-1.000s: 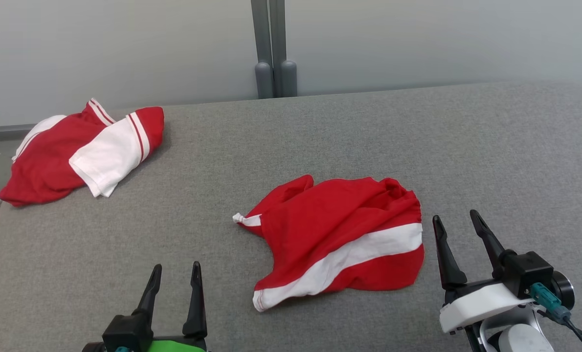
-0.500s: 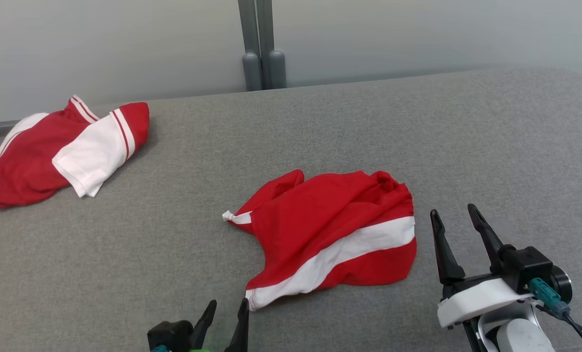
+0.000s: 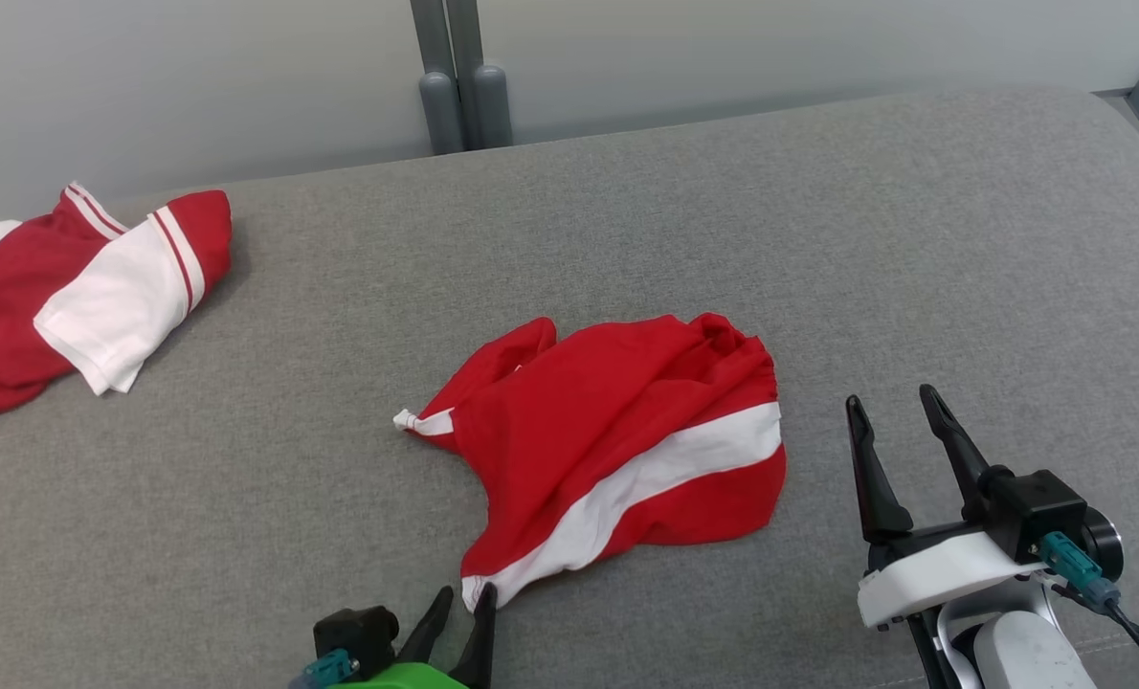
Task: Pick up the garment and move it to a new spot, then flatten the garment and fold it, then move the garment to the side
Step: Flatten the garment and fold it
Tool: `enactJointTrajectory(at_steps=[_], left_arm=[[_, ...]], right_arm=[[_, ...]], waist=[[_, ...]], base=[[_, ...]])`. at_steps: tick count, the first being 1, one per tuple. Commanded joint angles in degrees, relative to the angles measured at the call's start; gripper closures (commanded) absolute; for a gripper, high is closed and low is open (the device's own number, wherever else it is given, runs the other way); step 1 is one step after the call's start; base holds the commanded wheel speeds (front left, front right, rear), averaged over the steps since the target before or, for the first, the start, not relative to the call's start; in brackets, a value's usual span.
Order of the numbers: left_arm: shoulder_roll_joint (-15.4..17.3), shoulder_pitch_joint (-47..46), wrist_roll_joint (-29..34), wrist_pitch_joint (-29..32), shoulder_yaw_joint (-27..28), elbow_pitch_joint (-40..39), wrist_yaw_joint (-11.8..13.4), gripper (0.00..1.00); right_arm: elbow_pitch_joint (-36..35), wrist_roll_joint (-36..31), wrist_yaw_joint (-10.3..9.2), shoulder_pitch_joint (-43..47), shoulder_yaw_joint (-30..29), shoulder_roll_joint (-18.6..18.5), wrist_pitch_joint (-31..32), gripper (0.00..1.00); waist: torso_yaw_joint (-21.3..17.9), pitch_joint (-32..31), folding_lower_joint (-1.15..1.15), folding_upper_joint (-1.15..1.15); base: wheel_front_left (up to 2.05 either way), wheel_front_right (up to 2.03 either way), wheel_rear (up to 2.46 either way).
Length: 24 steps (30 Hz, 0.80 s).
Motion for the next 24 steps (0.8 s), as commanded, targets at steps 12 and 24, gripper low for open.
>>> enactJointTrajectory(at_steps=[12, 24], left_arm=[[0.2, -2.6, -0.9, 0.7, -3.1, 2.6, 0.0, 0.46], [2.3, -4.1, 0.2, -4.2, -0.6, -0.2, 2.1, 1.0]], right_arm=[[0.2, -0.4, -0.06, -1.3, -0.3, 0.0, -0.2, 0.0], [0.7, -0.8, -0.06, -0.6, -2.1, 0.0, -0.2, 0.0]], waist=[[-1.4, 0.9, 0.0, 0.0], [-0.3, 1.0, 0.0, 0.0]], base=[[0.0, 0.0, 0.0], [0.0, 0.0, 0.0]])
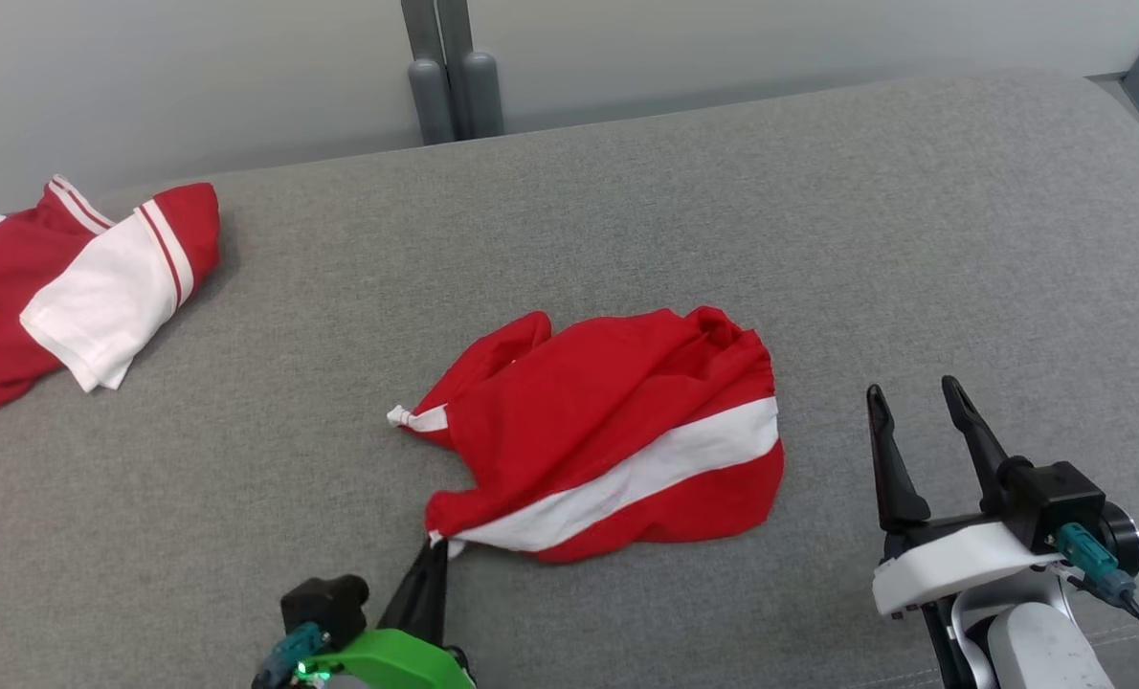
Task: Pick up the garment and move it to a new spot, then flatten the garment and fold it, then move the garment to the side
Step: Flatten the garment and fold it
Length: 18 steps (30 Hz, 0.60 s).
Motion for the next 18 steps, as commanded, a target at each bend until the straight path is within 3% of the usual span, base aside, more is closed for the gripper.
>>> enactJointTrajectory(at_steps=[1, 9, 18], left_arm=[[0.8, -0.9, 0.7, -0.7, 1.0, -1.0, 0.7, 1.0], [3.2, 0.8, -0.5, -1.9, 5.8, -5.8, 3.0, 1.0], [3.3, 1.1, -0.5, -2.1, 6.0, -6.0, 3.6, 1.0]], right_arm=[[0.6, -0.6, -0.06, 0.4, -0.1, 0.0, -0.2, 0.0], [6.1, -0.5, -0.06, 0.8, 1.5, 0.0, -0.2, 0.0], [14.8, 4.3, -0.06, -1.0, 10.6, -3.5, 1.8, 0.0]], waist=[[0.5, -0.1, 0.0, 0.0], [1.6, -0.6, 0.0, 0.0], [2.5, 0.0, 0.0, 0.0]], base=[[0.0, 0.0, 0.0], [0.0, 0.0, 0.0], [0.0, 0.0, 0.0]])
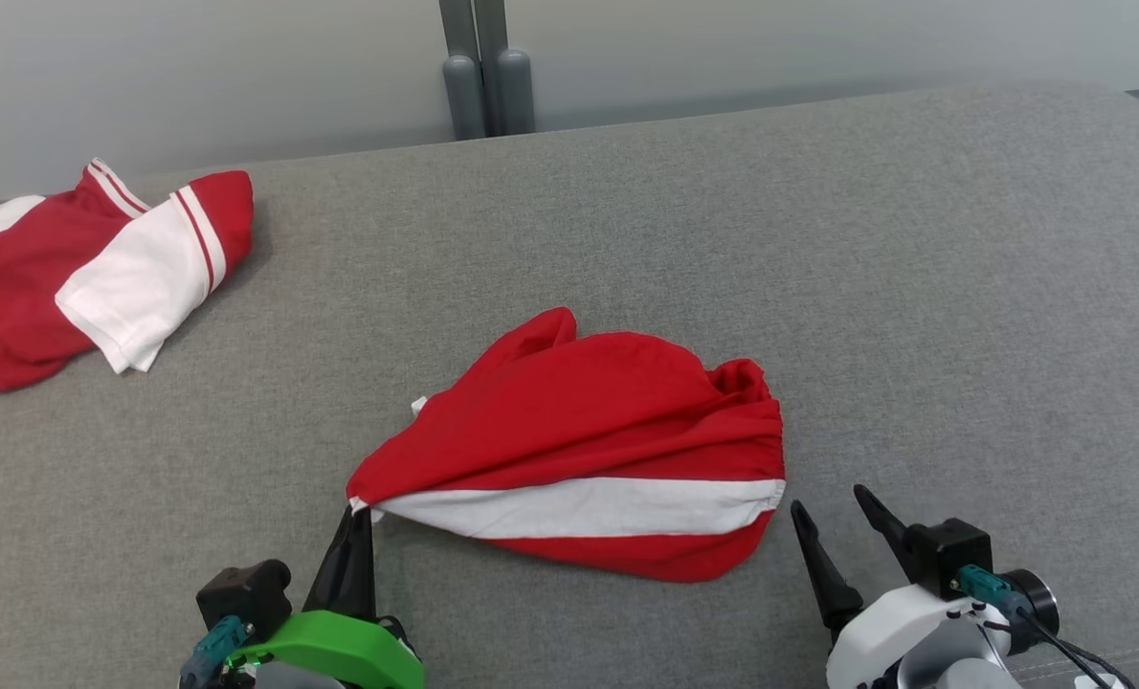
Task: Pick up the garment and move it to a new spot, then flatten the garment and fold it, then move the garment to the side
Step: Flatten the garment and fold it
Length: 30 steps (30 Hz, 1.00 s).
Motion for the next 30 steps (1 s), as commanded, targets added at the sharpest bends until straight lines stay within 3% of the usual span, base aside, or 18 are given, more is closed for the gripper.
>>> enactJointTrajectory(at_steps=[1, 19, 20, 21, 22, 26, 27, 30], left_arm=[[0.0, 0.2, 0.0, -0.3, 0.1, 0.0, 0.4, 1.0], [-0.7, -0.2, 0.1, -0.5, -0.7, 1.4, -0.3, 1.0], [-0.7, -0.1, 0.1, -0.5, -0.7, 1.5, -0.4, 1.0], [-0.7, -0.1, 0.1, -0.6, -0.8, 1.6, -0.4, 1.0], [-0.7, 0.0, 0.1, -0.6, -0.8, 1.6, -0.4, 1.0], [-0.7, 0.4, 0.0, -0.6, -0.7, 1.7, -0.4, 1.0], [-0.7, 0.5, 0.0, -0.6, -0.7, 1.7, -0.4, 1.0], [-0.6, 0.7, 0.0, -0.7, -0.6, 1.5, -0.5, 1.0]], right_arm=[[0.7, 0.9, -0.06, -1.1, 0.9, -0.3, -0.2, 0.0], [14.2, 12.7, -0.06, -10.2, 15.1, -2.1, 0.3, 0.0], [14.5, 13.2, -0.06, -10.4, 15.7, -2.1, 0.3, 0.14], [14.8, 13.6, -0.06, -10.6, 16.4, -2.2, 0.1, 0.41], [15.0, 14.0, -0.06, -10.8, 16.8, -2.3, 0.0, 0.55], [15.8, 16.2, -0.06, -11.5, 18.9, -2.6, -0.2, 0.8], [15.9, 16.6, -0.06, -11.7, 19.3, -2.8, -0.3, 0.97], [15.6, 17.1, -0.06, -12.3, 19.8, -3.4, -1.0, 1.0]], waist=[[0.1, 0.2, 0.0, 0.0], [2.5, 0.0, 0.0, 0.0], [2.5, 0.0, 0.0, 0.0], [2.5, -0.1, 0.0, 0.0], [2.5, -0.2, 0.0, 0.0], [2.4, -0.4, 0.0, 0.0], [2.3, -0.5, 0.0, 0.0], [2.1, -0.7, 0.0, 0.0]], base=[[0.0, 0.0, 0.0], [0.0, 0.0, 0.0], [0.0, 0.0, 0.0], [0.0, 0.0, 0.0], [0.0, 0.0, 0.0], [0.0, 0.0, 0.0], [0.0, 0.0, 0.0], [0.0, 0.0, 0.0]])
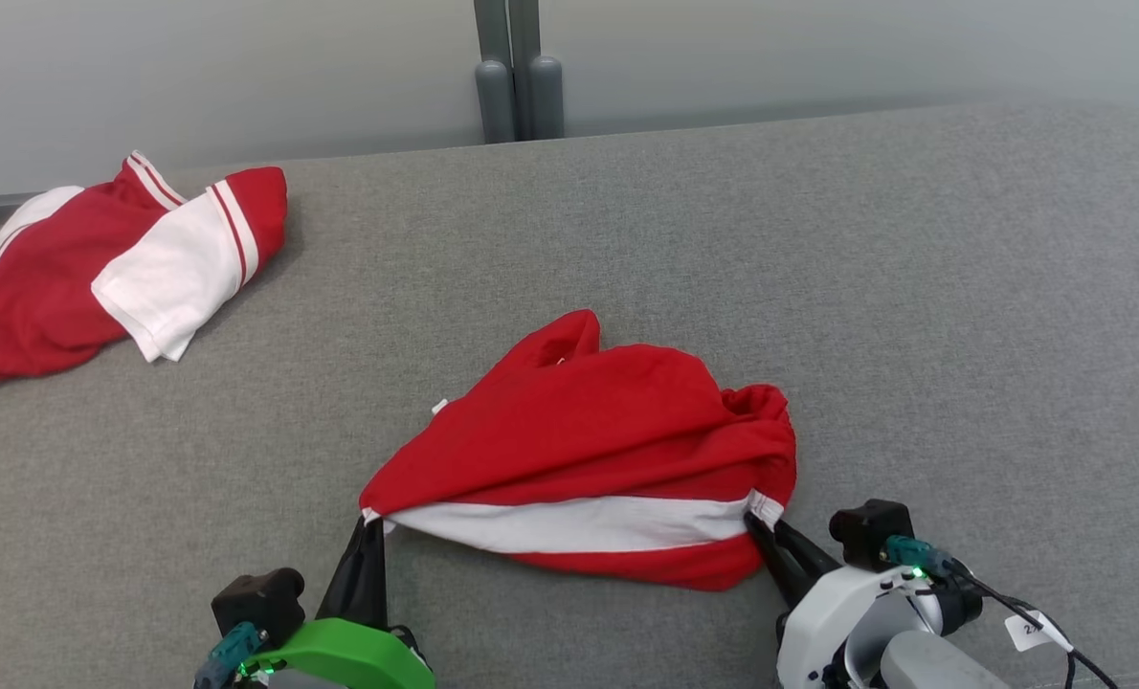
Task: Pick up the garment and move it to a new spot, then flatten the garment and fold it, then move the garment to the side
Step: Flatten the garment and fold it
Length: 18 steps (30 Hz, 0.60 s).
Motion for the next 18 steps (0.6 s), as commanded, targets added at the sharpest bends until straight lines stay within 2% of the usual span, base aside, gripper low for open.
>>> enactJointTrajectory(at_steps=[1, 7, 18], left_arm=[[0.4, 0.6, 0.1, -0.4, 0.3, -0.3, -0.4, 1.0], [0.6, 0.0, 0.6, -0.4, 1.6, -4.2, -0.9, 1.0], [2.6, -3.2, 2.7, -0.3, 3.5, -19.9, -0.8, 1.0]], right_arm=[[-0.5, 0.3, -0.06, -0.8, -0.1, -0.5, -0.6, 1.0], [-6.1, -1.7, -0.06, -1.7, -3.1, -2.4, -1.4, 1.0], [-28.4, -5.9, -0.06, -0.4, -9.9, -6.7, -0.1, 1.0]], waist=[[-0.2, -0.2, 0.0, 0.0], [-1.0, -1.2, 0.0, 0.0], [-3.3, -4.2, 0.0, 0.0]], base=[[0.0, 0.0, 0.0], [0.0, 0.0, 0.0], [0.0, 0.0, 0.0]])
